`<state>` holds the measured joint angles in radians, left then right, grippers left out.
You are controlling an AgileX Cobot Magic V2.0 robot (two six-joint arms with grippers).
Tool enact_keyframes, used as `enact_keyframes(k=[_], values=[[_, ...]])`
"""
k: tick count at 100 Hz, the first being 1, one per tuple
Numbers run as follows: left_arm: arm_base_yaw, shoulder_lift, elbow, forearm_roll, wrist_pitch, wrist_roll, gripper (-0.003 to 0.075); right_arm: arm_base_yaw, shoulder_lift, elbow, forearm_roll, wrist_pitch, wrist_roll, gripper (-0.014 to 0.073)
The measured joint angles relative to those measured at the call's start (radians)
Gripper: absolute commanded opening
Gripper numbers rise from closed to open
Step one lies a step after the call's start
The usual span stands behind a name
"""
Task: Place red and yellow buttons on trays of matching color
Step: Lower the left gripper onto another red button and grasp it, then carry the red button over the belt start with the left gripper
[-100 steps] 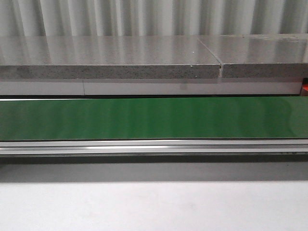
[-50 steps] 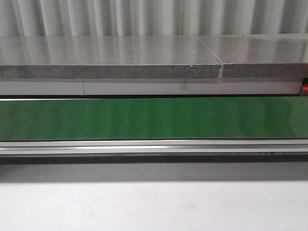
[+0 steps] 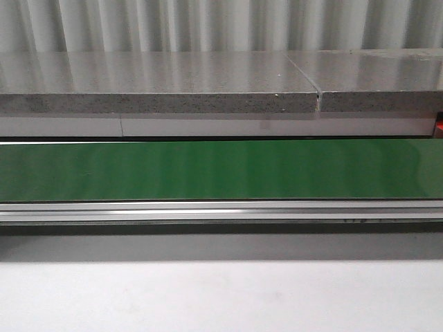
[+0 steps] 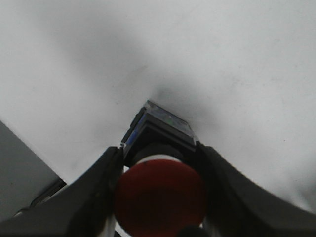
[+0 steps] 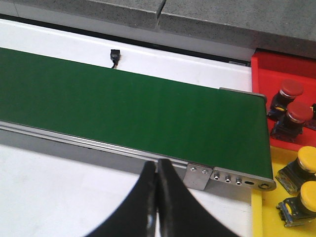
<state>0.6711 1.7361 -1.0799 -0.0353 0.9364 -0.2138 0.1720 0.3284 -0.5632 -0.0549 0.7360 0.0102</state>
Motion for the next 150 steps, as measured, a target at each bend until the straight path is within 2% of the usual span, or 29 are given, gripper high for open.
enact_keyframes(k=[22,45,81,113,150], values=[[0.0,-0.035,-0.008,-0.002,0.009,0.037,0.0116,0.0,0.0,0.0,0.0,0.0,0.0,-0.0067],[-0.028,-0.119,-0.108,-0.002,0.074,0.087,0.0115,0.0,0.0,0.0,0.0,0.0,0.0,-0.0067],[-0.233,-0.138,-0.308,-0.002,0.184,0.151,0.0115,0.0,0.0,0.0,0.0,0.0,0.0,-0.0067],[-0.433,-0.132,-0.331,-0.008,0.187,0.155,0.0116,0.0,0.0,0.0,0.0,0.0,0.0,-0.0067],[-0.478,-0.027,-0.332,-0.073,0.211,0.155,0.0128,0.0,-0.002,0.0,0.0,0.0,0.0,-0.0067]])
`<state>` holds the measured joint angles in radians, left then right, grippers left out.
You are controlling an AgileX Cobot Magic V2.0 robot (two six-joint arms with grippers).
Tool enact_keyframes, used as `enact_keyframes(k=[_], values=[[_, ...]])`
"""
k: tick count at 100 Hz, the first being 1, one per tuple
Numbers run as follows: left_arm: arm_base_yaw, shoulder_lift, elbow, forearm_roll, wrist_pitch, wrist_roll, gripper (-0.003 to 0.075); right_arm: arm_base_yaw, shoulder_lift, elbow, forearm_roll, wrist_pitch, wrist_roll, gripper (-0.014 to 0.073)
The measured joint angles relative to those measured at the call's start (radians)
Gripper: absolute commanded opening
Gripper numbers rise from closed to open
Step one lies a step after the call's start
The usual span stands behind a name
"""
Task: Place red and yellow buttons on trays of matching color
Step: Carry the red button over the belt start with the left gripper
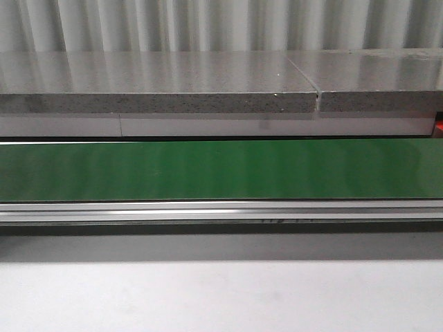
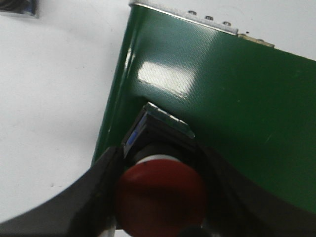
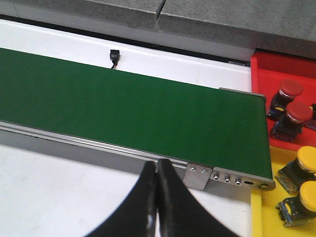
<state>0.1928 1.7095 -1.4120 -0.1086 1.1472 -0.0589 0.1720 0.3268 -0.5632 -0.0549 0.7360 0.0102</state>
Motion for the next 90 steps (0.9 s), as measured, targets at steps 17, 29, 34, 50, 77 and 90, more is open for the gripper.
enact_keyframes(k=[17,29,34,50,77,90], values=[[0.0,0.013,0.0,-0.002,0.0,0.004,0.0316,0.0,0.0,0.0,0.0,0.0,0.0,-0.0067],[0.0,0.014,0.0,-0.006,0.0,0.008,0.0533,0.0,0.0,0.0,0.0,0.0,0.0,-0.0067],[0.0,0.014,-0.002,-0.006,0.0,0.008,0.0589,0.0,0.0,0.0,0.0,0.0,0.0,-0.0067],[0.0,0.014,-0.002,-0.04,-0.002,0.015,0.062,0.0,0.0,0.0,0.0,0.0,0.0,-0.0067],[0.0,-0.012,-0.011,-0.114,-0.054,0.028,0.062,0.0,0.0,0.0,0.0,0.0,0.0,-0.0067],[0.007,-0.025,-0.059,-0.109,-0.053,0.028,0.062,0.0,0.0,0.0,0.0,0.0,0.0,-0.0067]])
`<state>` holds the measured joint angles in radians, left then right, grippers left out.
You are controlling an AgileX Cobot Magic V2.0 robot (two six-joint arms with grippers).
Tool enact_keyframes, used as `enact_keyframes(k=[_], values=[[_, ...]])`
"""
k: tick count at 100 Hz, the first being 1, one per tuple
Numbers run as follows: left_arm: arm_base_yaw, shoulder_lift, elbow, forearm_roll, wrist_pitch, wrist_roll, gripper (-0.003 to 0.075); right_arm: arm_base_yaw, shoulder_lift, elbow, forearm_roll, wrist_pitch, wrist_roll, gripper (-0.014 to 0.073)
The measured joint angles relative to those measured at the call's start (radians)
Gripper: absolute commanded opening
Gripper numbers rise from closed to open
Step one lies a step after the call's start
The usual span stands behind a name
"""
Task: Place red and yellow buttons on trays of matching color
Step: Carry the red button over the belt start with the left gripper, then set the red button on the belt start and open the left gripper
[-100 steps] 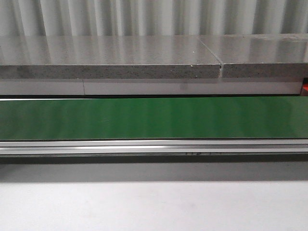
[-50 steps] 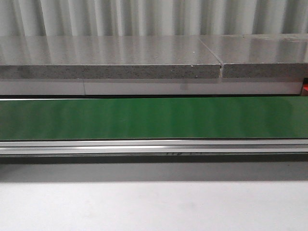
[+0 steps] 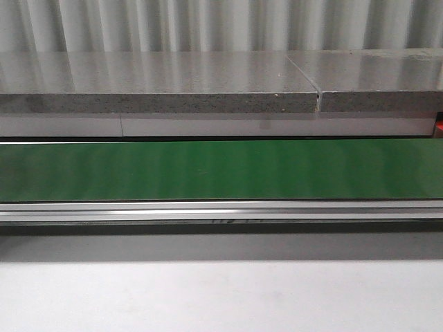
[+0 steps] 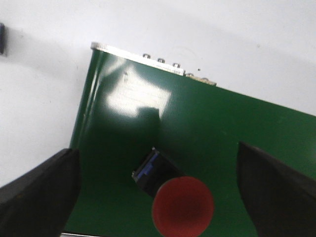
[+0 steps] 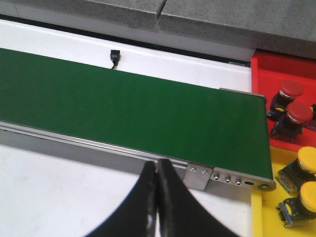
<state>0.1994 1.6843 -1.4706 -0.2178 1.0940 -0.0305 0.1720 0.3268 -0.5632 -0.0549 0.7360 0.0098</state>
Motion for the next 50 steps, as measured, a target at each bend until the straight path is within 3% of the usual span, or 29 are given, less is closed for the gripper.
enact_keyframes(k=[50], values=[[0.135,0.049,-0.061,0.119,0.014,0.0,0.062,0.0,0.0,0.0,0.0,0.0,0.0,-0.0067]])
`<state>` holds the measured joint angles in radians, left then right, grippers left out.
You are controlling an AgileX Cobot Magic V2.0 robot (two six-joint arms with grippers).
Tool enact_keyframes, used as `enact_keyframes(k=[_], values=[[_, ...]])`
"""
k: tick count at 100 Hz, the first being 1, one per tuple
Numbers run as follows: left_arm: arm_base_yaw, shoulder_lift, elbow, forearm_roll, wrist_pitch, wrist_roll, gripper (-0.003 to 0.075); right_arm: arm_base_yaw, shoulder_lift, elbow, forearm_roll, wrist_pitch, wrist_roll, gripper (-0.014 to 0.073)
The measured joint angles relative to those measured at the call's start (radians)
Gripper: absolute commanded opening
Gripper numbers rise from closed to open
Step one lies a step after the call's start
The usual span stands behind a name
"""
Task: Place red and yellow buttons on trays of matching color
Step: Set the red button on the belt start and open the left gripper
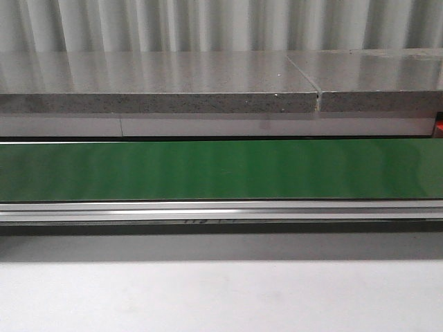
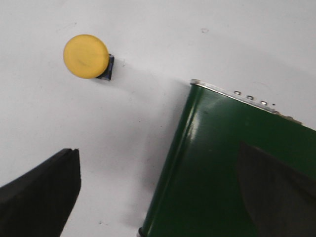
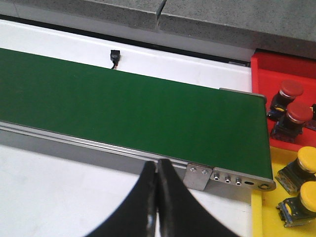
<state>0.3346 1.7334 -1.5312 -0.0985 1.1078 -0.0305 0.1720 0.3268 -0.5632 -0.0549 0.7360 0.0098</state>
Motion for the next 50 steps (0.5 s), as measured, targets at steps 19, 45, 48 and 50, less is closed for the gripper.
enact_keyframes(k=[19,45,48,50], values=[[0.042,0.076,0.0,0.02,-0.027,0.0,0.062,0.0,0.0,0.0,0.0,0.0,0.0,-0.0067],[0.048,0.165,0.0,0.025,-0.156,0.0,0.062,0.0,0.0,0.0,0.0,0.0,0.0,-0.0067],[0.048,0.18,0.0,0.025,-0.169,0.0,0.062,0.0,0.0,0.0,0.0,0.0,0.0,-0.0067],[0.048,0.185,0.0,0.025,-0.177,0.0,0.062,0.0,0.0,0.0,0.0,0.0,0.0,-0.0067]])
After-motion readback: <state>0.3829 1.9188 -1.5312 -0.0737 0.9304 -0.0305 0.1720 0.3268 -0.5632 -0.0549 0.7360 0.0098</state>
